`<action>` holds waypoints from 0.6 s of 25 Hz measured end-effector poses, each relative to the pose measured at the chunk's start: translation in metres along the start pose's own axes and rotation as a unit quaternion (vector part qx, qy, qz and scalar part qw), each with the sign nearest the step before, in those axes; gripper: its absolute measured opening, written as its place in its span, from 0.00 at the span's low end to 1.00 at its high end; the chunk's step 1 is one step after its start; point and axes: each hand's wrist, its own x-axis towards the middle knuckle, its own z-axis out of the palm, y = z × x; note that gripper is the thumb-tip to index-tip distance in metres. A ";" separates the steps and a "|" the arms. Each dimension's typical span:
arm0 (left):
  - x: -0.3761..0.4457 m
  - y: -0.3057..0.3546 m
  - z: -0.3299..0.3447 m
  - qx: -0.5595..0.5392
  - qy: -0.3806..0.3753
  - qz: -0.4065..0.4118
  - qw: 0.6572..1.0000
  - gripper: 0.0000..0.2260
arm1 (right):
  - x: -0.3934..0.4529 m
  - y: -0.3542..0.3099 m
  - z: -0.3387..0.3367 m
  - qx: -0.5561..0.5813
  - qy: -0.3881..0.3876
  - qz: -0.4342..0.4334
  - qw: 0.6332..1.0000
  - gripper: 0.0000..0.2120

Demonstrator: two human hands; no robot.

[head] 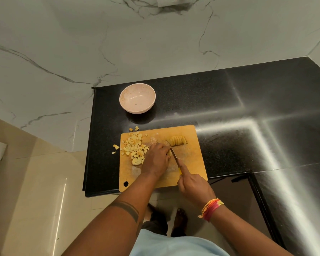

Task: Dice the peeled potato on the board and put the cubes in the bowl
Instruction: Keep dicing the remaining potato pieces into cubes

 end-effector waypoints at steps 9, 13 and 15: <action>-0.007 0.005 0.002 -0.015 0.012 -0.067 0.998 0.18 | 0.007 -0.006 0.000 0.065 -0.008 0.028 0.997 0.29; -0.006 0.011 0.002 -0.005 0.016 -0.081 0.997 0.17 | 0.012 -0.008 0.001 0.042 -0.007 0.021 0.999 0.34; -0.003 0.013 0.001 -0.003 0.012 -0.091 0.996 0.15 | 0.016 -0.009 0.000 0.023 -0.014 0.013 1.000 0.35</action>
